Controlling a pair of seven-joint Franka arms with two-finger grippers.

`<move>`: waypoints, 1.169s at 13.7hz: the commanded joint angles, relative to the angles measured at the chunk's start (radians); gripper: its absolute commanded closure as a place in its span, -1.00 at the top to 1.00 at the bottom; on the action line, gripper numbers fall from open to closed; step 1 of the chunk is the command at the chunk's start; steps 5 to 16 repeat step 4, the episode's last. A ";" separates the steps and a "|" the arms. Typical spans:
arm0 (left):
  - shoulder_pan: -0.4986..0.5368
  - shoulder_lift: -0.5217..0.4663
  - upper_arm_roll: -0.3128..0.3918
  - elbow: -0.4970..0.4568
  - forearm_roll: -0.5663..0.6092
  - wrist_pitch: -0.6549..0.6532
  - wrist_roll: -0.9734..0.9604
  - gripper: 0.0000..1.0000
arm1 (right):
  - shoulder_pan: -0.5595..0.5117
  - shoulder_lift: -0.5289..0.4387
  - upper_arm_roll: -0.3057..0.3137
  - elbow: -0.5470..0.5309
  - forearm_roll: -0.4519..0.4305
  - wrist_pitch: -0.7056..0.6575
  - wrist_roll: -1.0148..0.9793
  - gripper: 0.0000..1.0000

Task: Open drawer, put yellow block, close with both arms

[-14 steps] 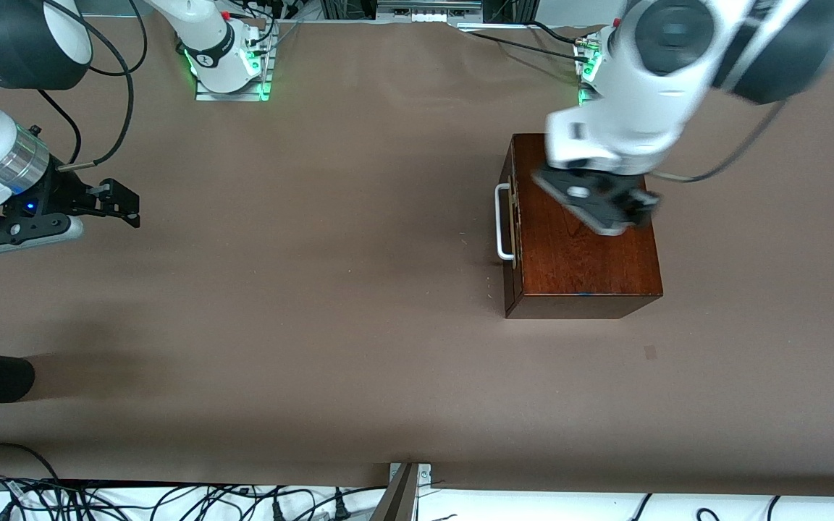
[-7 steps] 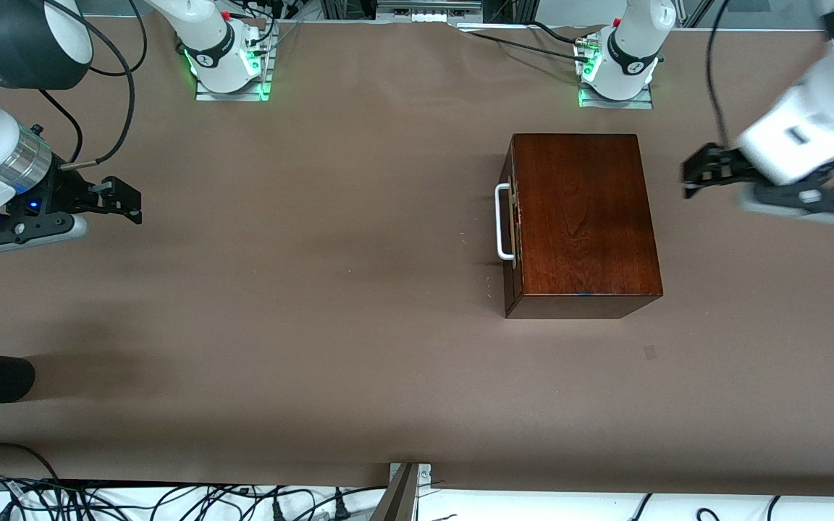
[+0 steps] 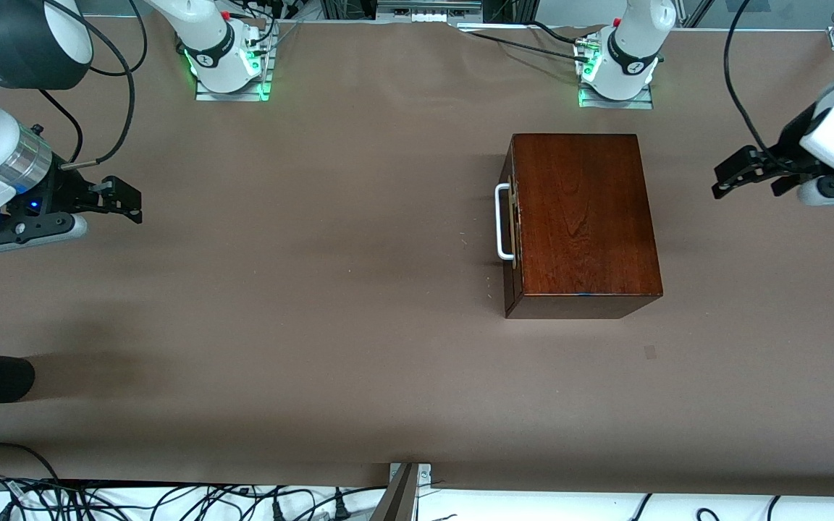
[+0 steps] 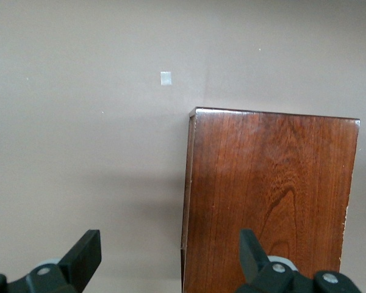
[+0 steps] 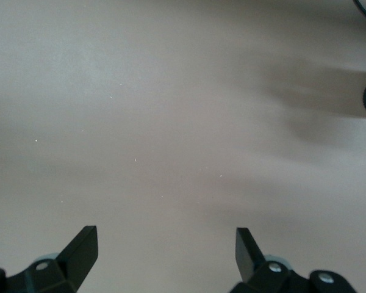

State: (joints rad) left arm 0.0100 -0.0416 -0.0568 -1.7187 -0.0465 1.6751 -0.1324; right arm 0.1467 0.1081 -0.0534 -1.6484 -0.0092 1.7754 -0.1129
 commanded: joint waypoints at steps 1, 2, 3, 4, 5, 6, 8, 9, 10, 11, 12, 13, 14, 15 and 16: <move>-0.007 -0.029 0.006 -0.029 -0.001 0.012 -0.010 1.00 | -0.001 -0.007 0.004 0.010 0.000 -0.021 0.016 1.00; -0.008 -0.030 0.006 -0.029 0.028 0.012 -0.010 1.00 | -0.001 -0.007 0.004 0.010 0.000 -0.022 0.016 1.00; -0.010 -0.029 0.005 -0.027 0.040 0.012 -0.009 1.00 | -0.003 -0.007 0.004 0.010 0.000 -0.024 0.016 1.00; -0.015 -0.030 0.005 -0.029 0.040 0.011 -0.009 1.00 | -0.003 -0.007 0.004 0.010 0.000 -0.025 0.016 1.00; -0.015 -0.030 0.005 -0.029 0.040 0.011 -0.009 1.00 | -0.003 -0.007 0.004 0.010 0.000 -0.025 0.016 1.00; -0.015 -0.030 0.005 -0.029 0.040 0.011 -0.009 1.00 | -0.003 -0.007 0.004 0.010 0.000 -0.025 0.016 1.00; -0.015 -0.030 0.005 -0.029 0.040 0.011 -0.009 1.00 | -0.003 -0.007 0.004 0.010 0.000 -0.025 0.016 1.00; -0.015 -0.030 0.005 -0.029 0.040 0.011 -0.009 1.00 | -0.003 -0.007 0.004 0.010 0.000 -0.025 0.016 1.00; -0.015 -0.030 0.005 -0.029 0.040 0.011 -0.009 1.00 | -0.003 -0.007 0.004 0.010 0.000 -0.025 0.016 1.00; -0.015 -0.030 0.005 -0.029 0.040 0.011 -0.009 1.00 | -0.003 -0.007 0.004 0.010 0.000 -0.025 0.016 1.00; -0.015 -0.030 0.005 -0.029 0.040 0.011 -0.009 1.00 | -0.003 -0.007 0.004 0.010 0.000 -0.025 0.016 1.00; -0.015 -0.030 0.005 -0.029 0.040 0.011 -0.009 1.00 | -0.003 -0.007 0.004 0.010 0.000 -0.025 0.016 1.00; -0.015 -0.030 0.005 -0.029 0.040 0.011 -0.009 1.00 | -0.003 -0.007 0.004 0.010 0.000 -0.025 0.016 1.00; -0.015 -0.030 0.005 -0.029 0.040 0.011 -0.009 1.00 | -0.003 -0.007 0.004 0.010 0.000 -0.025 0.016 1.00; -0.015 -0.030 0.005 -0.029 0.040 0.011 -0.009 1.00 | -0.003 -0.007 0.004 0.010 0.000 -0.025 0.016 1.00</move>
